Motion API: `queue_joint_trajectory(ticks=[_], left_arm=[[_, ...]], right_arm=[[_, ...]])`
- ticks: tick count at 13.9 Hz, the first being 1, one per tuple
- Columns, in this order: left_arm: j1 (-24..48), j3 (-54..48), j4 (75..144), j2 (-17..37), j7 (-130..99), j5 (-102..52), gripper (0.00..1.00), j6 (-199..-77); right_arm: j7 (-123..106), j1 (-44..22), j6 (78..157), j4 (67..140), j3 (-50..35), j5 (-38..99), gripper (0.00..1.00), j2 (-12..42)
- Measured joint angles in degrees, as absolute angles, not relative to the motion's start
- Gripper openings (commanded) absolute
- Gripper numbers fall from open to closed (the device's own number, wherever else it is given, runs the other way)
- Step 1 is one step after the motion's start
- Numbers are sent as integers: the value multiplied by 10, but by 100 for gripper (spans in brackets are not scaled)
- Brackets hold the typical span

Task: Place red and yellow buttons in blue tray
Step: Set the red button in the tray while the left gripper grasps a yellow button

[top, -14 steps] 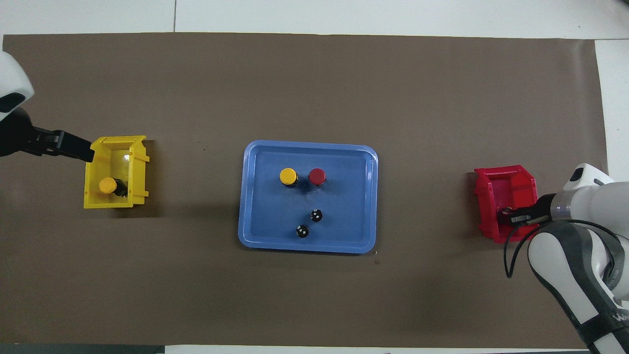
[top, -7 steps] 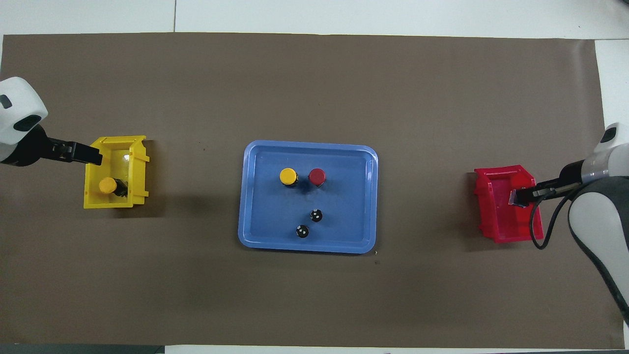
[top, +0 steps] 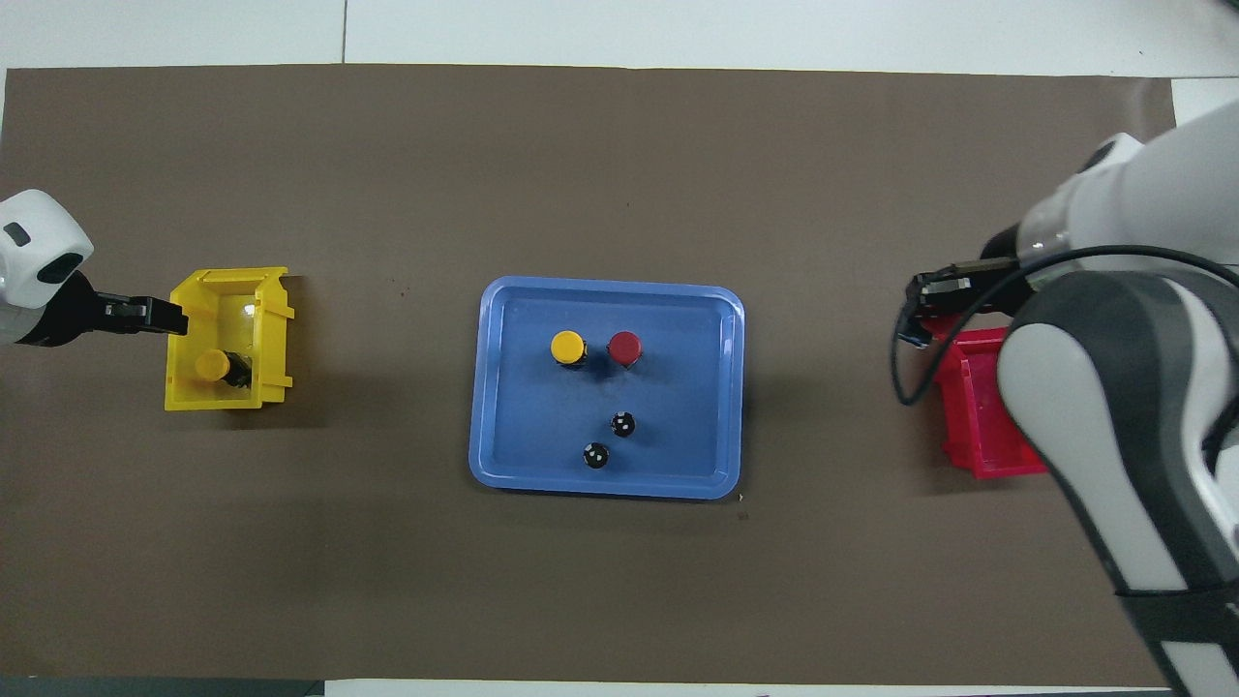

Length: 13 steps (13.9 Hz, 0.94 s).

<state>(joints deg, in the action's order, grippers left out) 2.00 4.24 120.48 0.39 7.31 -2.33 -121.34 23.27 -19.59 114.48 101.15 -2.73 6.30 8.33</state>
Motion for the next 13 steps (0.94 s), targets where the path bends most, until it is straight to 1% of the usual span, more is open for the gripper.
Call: queue_joint_trajectory(ticks=[1, 3, 5, 9, 13], left_arm=[[20, 43, 1216, 5, 68, -25, 70, -1225], [20, 42, 1239, 6, 60, -38, 70, -1249], [29, 40, 1248, 6, 43, -41, 70, -1258], [43, 37, 1272, 7, 28, -41, 70, -1287], [41, 39, 1273, 6, 27, -41, 70, -1295]], right_arm=[[254, -216, 1179, 1017, -27, 63, 21, 102], [262, -230, 1219, 1038, -27, 63, 21, 125], [262, -230, 1234, 1060, -25, 63, 21, 128], [261, -234, 1297, 1113, -25, 63, 22, 127], [261, -236, 1319, 1128, -25, 63, 23, 128]])
